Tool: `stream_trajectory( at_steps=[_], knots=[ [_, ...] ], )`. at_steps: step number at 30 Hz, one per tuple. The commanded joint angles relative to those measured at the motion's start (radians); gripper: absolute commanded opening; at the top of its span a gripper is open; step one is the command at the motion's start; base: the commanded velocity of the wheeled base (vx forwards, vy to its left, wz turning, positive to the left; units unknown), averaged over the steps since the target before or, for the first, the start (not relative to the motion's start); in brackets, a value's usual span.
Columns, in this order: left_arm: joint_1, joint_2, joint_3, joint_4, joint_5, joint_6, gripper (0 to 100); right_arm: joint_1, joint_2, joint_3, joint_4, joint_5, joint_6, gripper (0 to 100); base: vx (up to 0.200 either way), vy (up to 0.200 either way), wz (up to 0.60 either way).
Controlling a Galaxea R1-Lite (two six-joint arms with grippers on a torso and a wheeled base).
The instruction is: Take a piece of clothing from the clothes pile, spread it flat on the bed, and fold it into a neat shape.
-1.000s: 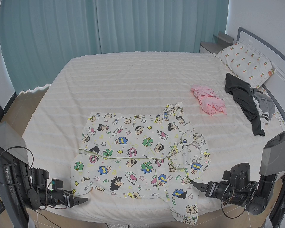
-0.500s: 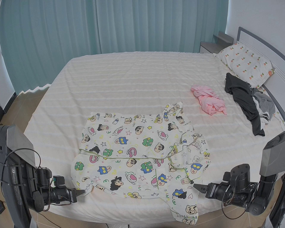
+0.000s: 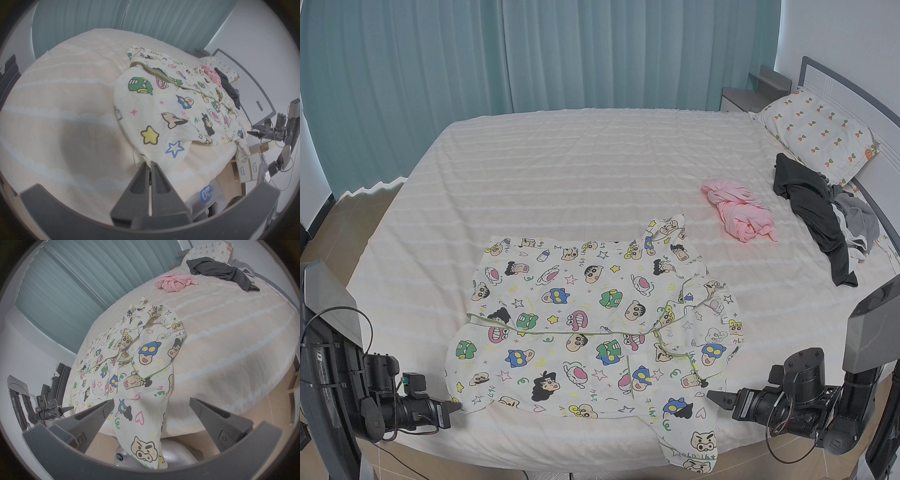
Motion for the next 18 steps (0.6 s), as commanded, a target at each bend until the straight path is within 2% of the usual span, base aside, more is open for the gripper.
stream_trajectory(
  at_steps=[1, 5, 9, 18],
  knots=[
    [0.074, -0.109, 0.008, 0.096, -0.007, 0.077, 0, 0.003, 0.071, 0.018, -0.044, -0.003, -0.001, 100, 0.0, 0.0, 0.0],
    [0.108, -0.176, 0.008, 0.197, -0.007, 0.157, 0, 0.004, 0.11, 0.018, -0.09, -0.003, -0.001, 100, 0.0, 0.0, 0.0],
    [0.128, -0.192, 0.008, 0.226, -0.007, 0.216, 0, 0.019, 0.11, 0.018, -0.09, -0.003, 0.002, 100, 0.0, 0.0, 0.0],
    [0.135, -0.178, 0.008, 0.237, -0.01, 0.223, 0, 0.049, 0.111, 0.018, -0.052, 0.005, 0.001, 100, 0.0, 0.0, 0.0]
  ],
)
